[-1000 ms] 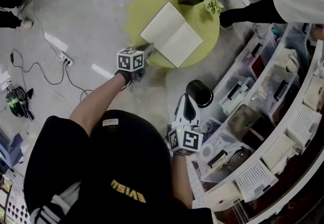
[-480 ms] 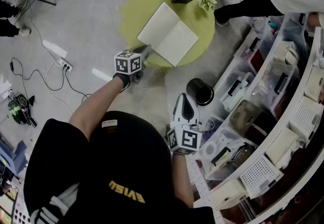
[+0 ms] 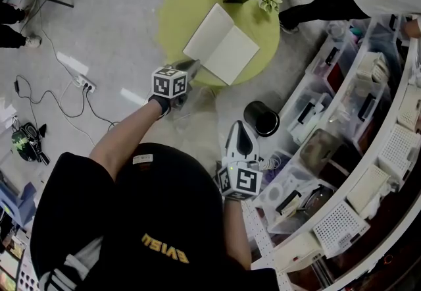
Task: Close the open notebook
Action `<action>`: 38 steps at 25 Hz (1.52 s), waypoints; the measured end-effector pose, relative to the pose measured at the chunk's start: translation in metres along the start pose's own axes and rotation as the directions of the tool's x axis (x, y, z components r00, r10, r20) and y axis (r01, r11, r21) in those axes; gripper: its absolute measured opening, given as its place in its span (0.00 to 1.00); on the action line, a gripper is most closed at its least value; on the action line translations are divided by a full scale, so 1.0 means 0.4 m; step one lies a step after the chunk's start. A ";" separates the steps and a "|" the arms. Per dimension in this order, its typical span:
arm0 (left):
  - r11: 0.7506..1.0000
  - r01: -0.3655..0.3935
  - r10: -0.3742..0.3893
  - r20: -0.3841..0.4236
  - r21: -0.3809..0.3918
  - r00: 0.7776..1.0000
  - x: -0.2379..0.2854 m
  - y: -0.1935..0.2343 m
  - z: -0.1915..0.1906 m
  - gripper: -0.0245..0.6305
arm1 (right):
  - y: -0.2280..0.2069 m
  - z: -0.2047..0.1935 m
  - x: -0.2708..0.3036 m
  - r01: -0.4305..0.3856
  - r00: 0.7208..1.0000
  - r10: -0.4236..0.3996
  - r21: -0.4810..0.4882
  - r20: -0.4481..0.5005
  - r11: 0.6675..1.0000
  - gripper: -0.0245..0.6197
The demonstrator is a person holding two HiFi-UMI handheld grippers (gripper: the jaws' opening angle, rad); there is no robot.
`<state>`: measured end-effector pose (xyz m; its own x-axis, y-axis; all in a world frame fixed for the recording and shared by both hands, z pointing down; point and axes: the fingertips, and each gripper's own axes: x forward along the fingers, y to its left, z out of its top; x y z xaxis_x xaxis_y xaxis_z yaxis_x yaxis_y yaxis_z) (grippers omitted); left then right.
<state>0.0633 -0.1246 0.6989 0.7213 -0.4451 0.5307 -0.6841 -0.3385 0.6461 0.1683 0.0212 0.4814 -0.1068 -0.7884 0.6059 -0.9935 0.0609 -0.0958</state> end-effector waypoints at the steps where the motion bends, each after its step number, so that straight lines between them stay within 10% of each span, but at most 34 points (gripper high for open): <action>1: 1.000 0.003 -0.003 -0.002 0.002 1.000 0.000 -0.004 -0.002 0.08 | 0.000 0.000 -0.001 0.001 1.000 -0.001 0.001 0.001 1.000 0.04; 38: 0.988 0.097 -0.086 -0.092 0.119 0.992 0.042 -0.089 -0.057 0.08 | -0.038 -0.001 -0.011 0.040 0.999 -0.042 0.043 0.031 0.998 0.04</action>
<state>0.1025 -0.1010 0.6973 0.7842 -0.3359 0.5217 -0.6193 -0.4762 0.6243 0.1839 0.0241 0.4804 -0.0642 -0.8087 0.5847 -0.9944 0.0026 -0.1056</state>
